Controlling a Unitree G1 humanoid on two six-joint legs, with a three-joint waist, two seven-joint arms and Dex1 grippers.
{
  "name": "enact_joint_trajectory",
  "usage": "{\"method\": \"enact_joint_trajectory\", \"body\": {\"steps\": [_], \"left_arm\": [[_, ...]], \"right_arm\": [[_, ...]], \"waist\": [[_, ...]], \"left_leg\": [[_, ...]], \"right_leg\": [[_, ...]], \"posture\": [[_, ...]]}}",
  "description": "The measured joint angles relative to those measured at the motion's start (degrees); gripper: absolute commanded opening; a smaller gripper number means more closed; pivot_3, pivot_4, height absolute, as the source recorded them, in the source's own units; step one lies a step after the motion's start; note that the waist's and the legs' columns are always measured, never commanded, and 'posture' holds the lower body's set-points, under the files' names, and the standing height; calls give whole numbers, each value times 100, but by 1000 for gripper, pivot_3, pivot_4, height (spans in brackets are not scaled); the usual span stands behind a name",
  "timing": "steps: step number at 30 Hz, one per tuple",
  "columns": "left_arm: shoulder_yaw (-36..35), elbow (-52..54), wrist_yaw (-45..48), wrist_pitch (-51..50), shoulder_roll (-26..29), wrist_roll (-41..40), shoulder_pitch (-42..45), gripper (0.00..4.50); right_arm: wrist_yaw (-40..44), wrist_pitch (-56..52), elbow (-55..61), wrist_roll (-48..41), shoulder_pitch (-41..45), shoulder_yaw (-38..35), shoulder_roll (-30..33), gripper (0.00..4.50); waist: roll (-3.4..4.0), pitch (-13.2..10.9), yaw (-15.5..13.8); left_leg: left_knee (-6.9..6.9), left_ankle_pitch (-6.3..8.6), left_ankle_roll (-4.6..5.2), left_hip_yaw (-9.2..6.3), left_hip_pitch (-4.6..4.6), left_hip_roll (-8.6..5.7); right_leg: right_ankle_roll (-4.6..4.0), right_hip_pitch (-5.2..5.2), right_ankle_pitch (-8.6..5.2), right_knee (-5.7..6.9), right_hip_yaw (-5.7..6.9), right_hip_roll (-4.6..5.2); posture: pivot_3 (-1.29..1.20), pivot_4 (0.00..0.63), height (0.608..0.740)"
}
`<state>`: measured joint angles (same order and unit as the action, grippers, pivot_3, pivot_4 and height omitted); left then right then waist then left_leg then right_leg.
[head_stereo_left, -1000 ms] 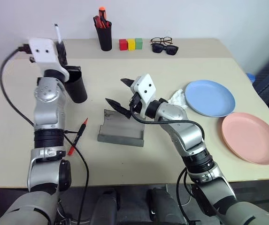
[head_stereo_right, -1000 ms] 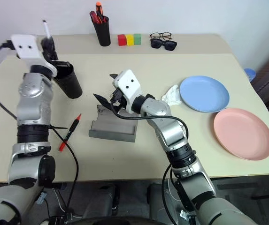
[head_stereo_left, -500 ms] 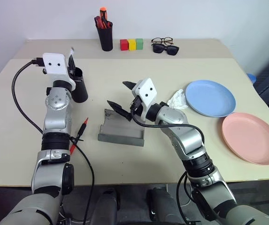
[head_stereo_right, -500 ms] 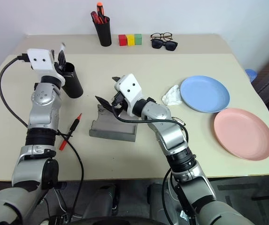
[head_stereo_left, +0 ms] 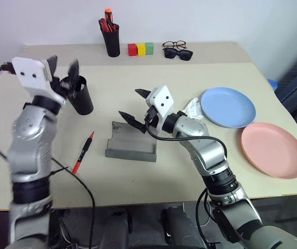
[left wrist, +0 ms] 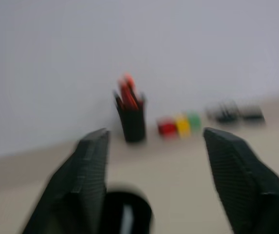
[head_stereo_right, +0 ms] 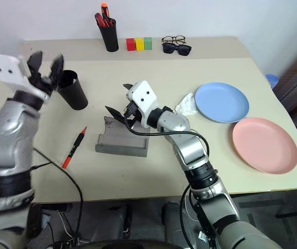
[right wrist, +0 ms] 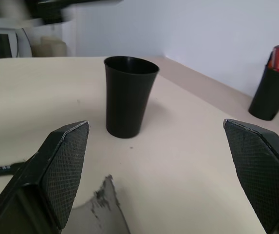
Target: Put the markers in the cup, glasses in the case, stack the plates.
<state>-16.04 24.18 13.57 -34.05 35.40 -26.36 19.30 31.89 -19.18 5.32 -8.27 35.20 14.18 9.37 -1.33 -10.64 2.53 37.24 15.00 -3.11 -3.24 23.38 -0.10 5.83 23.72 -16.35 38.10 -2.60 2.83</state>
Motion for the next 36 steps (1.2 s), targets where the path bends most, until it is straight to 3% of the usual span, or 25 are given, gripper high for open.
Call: {"method": "enact_joint_trajectory", "body": {"steps": [4,9,13,14,18,23,28,32,36], "left_arm": [[60,748,-251,-2207,577,-258,-313,4434],[20,893,-593,-5187,-100,-687,233,4434],[307,678,-747,-5791,21,-687,99,4434],[396,588,-756,-5796,83,-690,-5,4434],[468,583,-757,-5776,120,-711,-6,2680],[522,418,-806,-5794,106,-650,152,121],[456,330,-894,-5432,-195,-328,340,54],[448,480,-550,-3265,-334,18,702,54],[413,180,-246,-1364,-893,167,1692,54]], "right_arm": [[163,9,0,-59,0,-100,128,4500],[389,42,6,-147,0,-87,135,4500],[445,33,72,-154,-47,-56,109,4500],[454,10,125,-160,-71,-44,106,4500],[512,-56,326,-196,-163,60,101,4500],[514,-107,364,-198,-222,80,155,4500],[541,-156,370,-199,-254,91,208,4500],[748,-182,441,-210,-292,162,301,4500],[928,-182,446,-214,-296,265,296,4500]], "waist": [[0,0,-20],[0,0,-4],[1,0,28],[1,0,18],[1,1,-12],[1,0,-5],[1,0,-26],[0,0,-99],[-1,1,-182]], "left_leg": [[5,0,0,-12,-6,-2],[7,0,0,-16,-9,-3],[-6,-2,-4,-12,-12,3],[-8,-4,-8,-12,-11,4],[-7,-10,-18,-14,-13,4],[-10,-11,-20,-13,-28,4],[-8,-11,-21,-14,-21,3],[-7,-19,-35,-12,-10,1],[-2,-17,-33,-9,-6,-6]], "right_leg": [[0,-18,-1,-4,4,-5],[1,-23,-1,-4,7,-11],[-6,-9,-5,1,0,-14],[-7,-6,-5,1,0,-14],[-8,-13,-5,0,1,-7],[-10,-24,-6,1,1,-12],[-10,-20,-6,-1,2,-8],[-10,-15,-5,-10,4,-1],[-9,-16,-5,-12,7,2]], "posture": [[0,150,740],[0,150,740],[0,150,740],[0,150,740],[0,150,740],[0,150,740],[0,150,740],[0,150,740],[0,150,740]]}}
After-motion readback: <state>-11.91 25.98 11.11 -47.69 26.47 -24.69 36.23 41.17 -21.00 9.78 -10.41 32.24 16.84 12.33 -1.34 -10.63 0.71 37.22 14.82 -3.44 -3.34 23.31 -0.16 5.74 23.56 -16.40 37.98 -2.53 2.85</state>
